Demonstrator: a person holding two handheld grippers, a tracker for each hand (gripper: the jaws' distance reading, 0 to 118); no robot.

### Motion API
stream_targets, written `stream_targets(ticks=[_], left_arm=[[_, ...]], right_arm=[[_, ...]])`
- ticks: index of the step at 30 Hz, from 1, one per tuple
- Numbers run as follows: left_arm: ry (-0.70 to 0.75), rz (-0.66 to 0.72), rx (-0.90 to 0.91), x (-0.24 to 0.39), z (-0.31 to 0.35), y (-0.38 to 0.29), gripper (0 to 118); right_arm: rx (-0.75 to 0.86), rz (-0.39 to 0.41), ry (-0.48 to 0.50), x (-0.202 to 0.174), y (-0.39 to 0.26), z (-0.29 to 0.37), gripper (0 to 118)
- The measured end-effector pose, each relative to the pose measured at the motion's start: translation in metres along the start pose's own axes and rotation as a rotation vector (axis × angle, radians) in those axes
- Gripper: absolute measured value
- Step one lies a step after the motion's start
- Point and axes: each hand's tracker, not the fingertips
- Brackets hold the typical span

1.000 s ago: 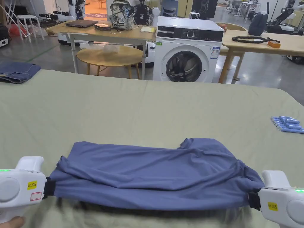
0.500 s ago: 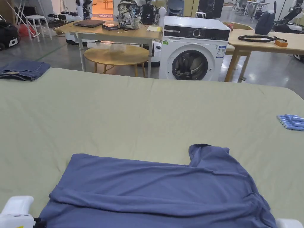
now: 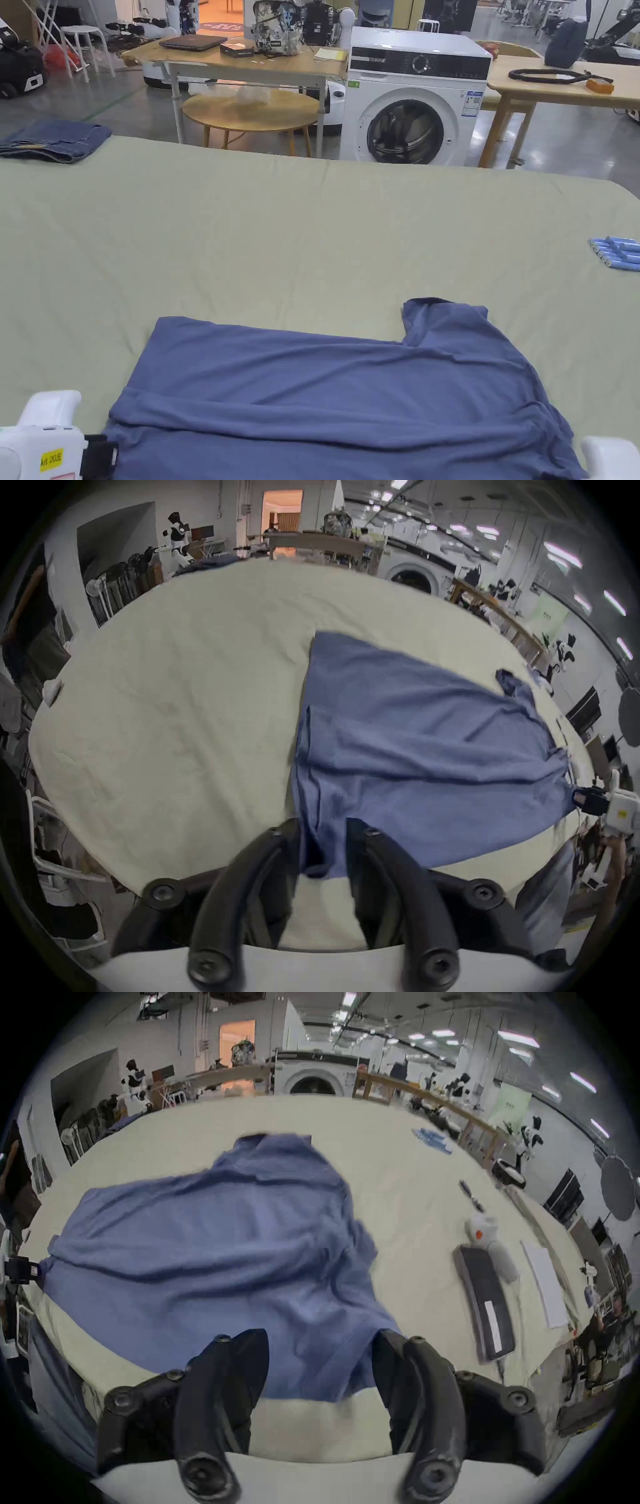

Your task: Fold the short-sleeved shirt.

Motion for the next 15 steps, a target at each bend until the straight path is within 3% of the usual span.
stream_targets(ticks=[6, 9, 10, 11, 13, 15], left_arm=[[-0.019, -0.057, 0.217, 0.023, 0.020, 0.025, 30], [0.002, -0.075, 0.356, 0.037, 0.023, 0.034, 30], [0.008, -0.090, 0.404, 0.042, 0.024, 0.036, 29], [0.023, -0.099, 0.441, 0.048, 0.025, 0.037, 27], [0.047, -0.127, 0.525, 0.060, 0.027, 0.040, 24], [0.069, -0.141, 0.597, 0.070, 0.030, 0.041, 9]], right_arm=[[0.258, -0.033, 0.002, -0.021, 0.033, 0.014, 65], [0.421, -0.066, 0.048, -0.040, 0.047, 0.029, 62], [0.470, -0.071, 0.050, -0.047, 0.051, 0.031, 53], [0.512, -0.069, 0.050, -0.054, 0.054, 0.034, 34], [0.588, -0.059, 0.046, -0.069, 0.060, 0.037, 29], [0.628, -0.077, 0.061, -0.080, 0.066, 0.041, 15]])
